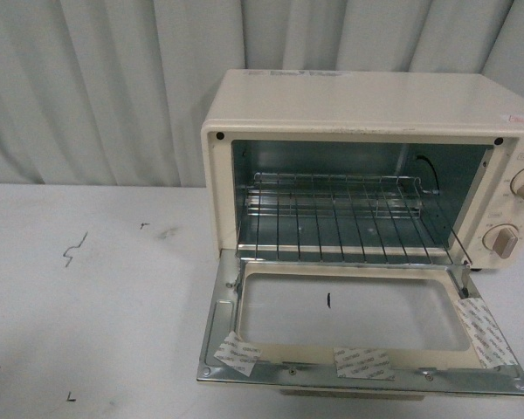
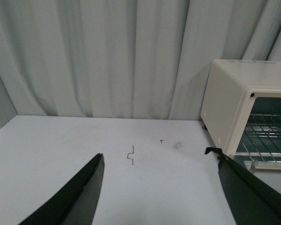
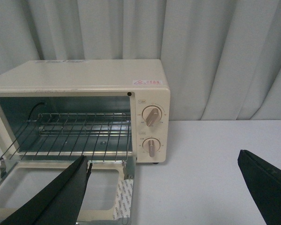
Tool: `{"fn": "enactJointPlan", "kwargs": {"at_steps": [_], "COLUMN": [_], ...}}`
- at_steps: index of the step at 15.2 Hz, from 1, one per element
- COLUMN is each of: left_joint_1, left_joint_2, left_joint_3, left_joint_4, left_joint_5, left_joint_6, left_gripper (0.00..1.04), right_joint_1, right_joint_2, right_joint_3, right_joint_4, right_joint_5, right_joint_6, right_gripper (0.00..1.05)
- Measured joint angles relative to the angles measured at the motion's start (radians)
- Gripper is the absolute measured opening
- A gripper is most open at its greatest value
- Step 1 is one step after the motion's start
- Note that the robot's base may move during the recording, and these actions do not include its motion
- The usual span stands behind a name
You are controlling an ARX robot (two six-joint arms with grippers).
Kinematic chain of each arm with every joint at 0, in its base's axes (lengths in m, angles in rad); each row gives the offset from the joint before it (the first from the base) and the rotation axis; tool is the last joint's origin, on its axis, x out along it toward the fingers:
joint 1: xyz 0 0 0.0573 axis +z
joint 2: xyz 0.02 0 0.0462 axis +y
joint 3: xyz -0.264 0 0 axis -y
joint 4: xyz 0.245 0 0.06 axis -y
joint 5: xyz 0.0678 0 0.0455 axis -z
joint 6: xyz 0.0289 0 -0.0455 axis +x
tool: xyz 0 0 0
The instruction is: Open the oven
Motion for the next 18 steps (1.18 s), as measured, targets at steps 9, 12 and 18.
{"fn": "enactJointPlan", "kwargs": {"at_steps": [9,12,18], "left_joint_1": [0.000,0.000,0.000], "left_joint_2": [0.000,0.000,0.000], "left_joint_3": [0.000,0.000,0.000], "left_joint_4": [0.000,0.000,0.000], "left_joint_5": [0.000,0.000,0.000], "left_joint_6": [0.000,0.000,0.000], "left_gripper": [0.98,0.98,0.98], "right_joint_1": [0.000,0.000,0.000], "right_joint_2": [0.000,0.000,0.000], "right_joint_3": [0.000,0.000,0.000], "right_joint_4": [0.000,0.000,0.002], "right_joint_5": [0.000,0.000,0.000], "right_joint_6": [0.000,0.000,0.000], "right_gripper": [0.98,0.98,0.98]}}
